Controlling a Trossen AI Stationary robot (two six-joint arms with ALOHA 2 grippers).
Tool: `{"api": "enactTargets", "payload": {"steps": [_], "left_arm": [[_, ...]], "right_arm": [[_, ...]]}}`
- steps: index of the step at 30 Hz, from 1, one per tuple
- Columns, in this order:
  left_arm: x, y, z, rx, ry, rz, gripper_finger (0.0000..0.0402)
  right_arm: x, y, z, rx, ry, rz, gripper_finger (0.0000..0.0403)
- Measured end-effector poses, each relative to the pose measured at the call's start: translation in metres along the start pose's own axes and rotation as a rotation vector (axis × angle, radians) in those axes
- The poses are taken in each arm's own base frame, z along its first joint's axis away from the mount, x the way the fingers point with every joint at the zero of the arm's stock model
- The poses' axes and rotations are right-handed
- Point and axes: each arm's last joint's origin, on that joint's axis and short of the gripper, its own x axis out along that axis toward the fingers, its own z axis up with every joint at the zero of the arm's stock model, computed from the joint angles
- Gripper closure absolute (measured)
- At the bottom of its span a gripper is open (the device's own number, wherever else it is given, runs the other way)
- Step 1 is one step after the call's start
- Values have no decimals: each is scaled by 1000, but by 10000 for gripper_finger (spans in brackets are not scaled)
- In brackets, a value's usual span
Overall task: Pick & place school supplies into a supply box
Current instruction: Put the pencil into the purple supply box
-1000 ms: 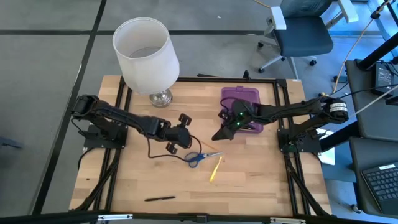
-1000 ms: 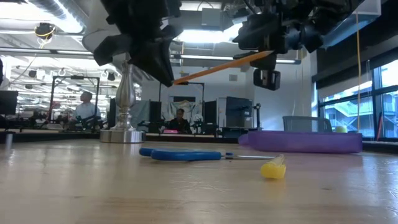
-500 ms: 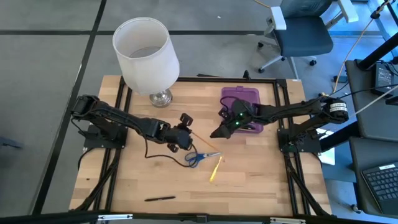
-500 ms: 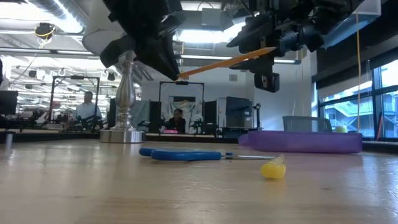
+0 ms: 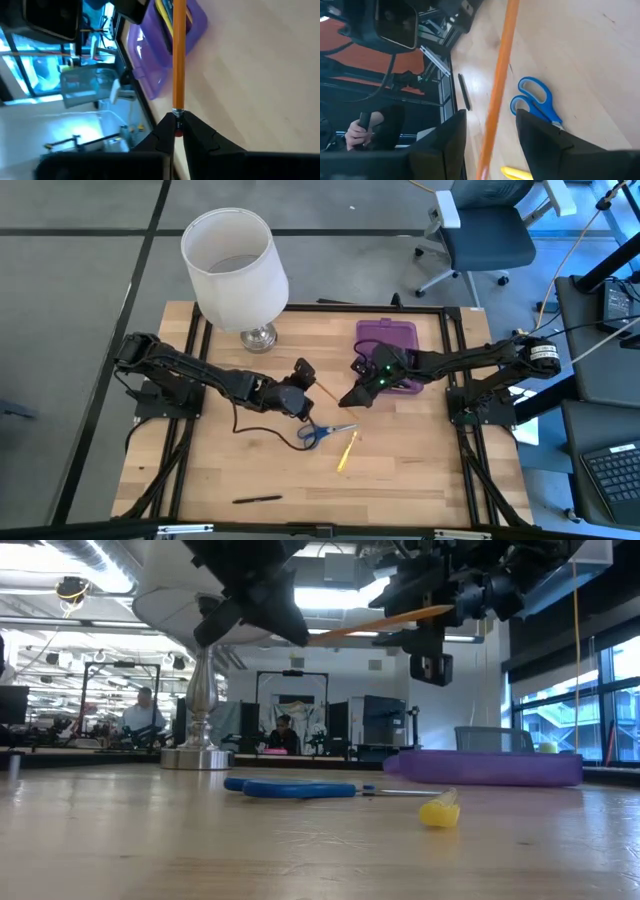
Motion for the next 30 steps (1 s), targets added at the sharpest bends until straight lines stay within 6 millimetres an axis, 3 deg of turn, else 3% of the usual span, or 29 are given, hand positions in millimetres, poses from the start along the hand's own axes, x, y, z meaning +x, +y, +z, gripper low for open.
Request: {"api": "enactTargets", "payload": {"steps": [9,30], "left_arm": [[0,2,-1,190,49,38,386],[0,7,2,237,57,98,386]], "right_arm": [[0,1,0,10,9,15,235],[0,1,0,53,6,13,356]]}}
